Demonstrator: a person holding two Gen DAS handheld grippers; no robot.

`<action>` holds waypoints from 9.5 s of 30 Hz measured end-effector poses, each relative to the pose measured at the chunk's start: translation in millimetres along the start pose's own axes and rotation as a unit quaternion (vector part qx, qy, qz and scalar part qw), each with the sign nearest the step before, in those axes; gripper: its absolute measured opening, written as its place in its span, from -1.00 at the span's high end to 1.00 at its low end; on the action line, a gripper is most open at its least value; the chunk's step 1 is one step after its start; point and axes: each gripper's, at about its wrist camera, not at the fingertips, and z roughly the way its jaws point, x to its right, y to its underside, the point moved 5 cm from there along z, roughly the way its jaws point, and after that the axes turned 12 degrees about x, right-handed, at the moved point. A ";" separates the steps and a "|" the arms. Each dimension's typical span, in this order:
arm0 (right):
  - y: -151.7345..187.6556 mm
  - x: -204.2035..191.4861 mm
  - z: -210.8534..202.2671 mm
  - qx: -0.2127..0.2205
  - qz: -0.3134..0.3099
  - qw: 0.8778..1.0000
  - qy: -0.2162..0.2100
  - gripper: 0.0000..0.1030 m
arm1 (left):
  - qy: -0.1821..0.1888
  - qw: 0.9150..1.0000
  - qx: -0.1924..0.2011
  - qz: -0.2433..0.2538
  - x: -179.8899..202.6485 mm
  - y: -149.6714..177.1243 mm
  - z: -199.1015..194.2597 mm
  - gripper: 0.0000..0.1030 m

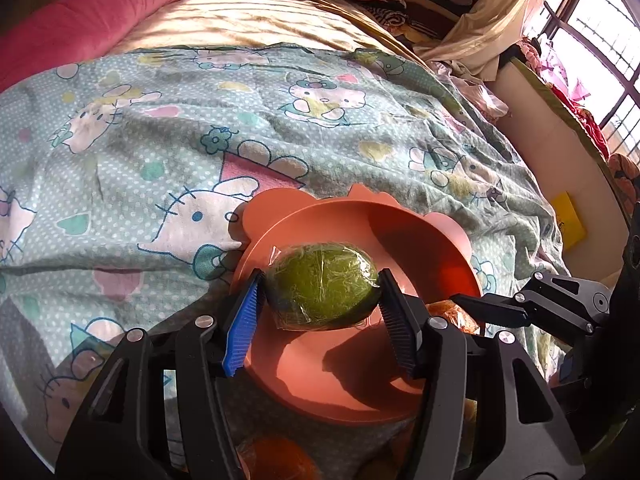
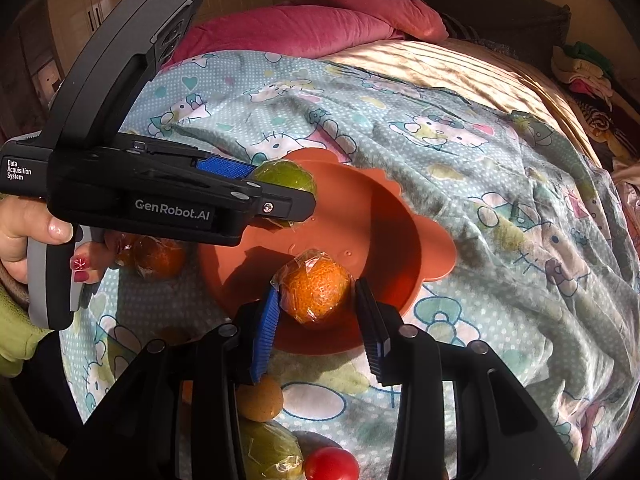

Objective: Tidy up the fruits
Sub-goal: 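Lower both held fruits into the orange plate and open both tools, then raise both open tools away from the orange plate, then grasp a wrapped orange with the left tool while the right tool grasps a green wrapped fruit, then carry both held fruits over the orange plate, then lower the green fruit with the right tool while the left tool releases the orange into the plate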

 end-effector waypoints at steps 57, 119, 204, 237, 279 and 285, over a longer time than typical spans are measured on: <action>-9.5 -0.3 -89.4 0.114 0.040 0.992 0.023 -0.70 | -0.037 0.995 0.093 0.017 2.9 -19.3 -85.3 -0.71; 74.2 -33.5 -91.4 0.044 0.083 0.995 0.036 -0.78 | -0.096 0.994 0.044 0.024 -37.9 91.5 -120.4 -0.81; 56.8 -12.7 -100.5 0.087 0.090 0.991 0.049 0.05 | -0.025 0.998 0.062 0.021 -29.5 72.4 -128.9 0.37; -5.0 8.0 -70.9 0.098 0.044 0.993 0.045 0.05 | 0.013 0.998 0.029 0.056 9.2 24.2 -66.2 0.37; -13.0 18.6 -6.4 0.022 -0.021 0.999 0.037 0.05 | 0.009 0.998 -0.005 0.062 5.6 28.3 -26.3 0.37; -13.6 20.1 -2.4 0.014 -0.022 0.999 0.031 0.05 | 0.009 0.998 -0.005 0.063 6.0 28.2 -25.9 0.37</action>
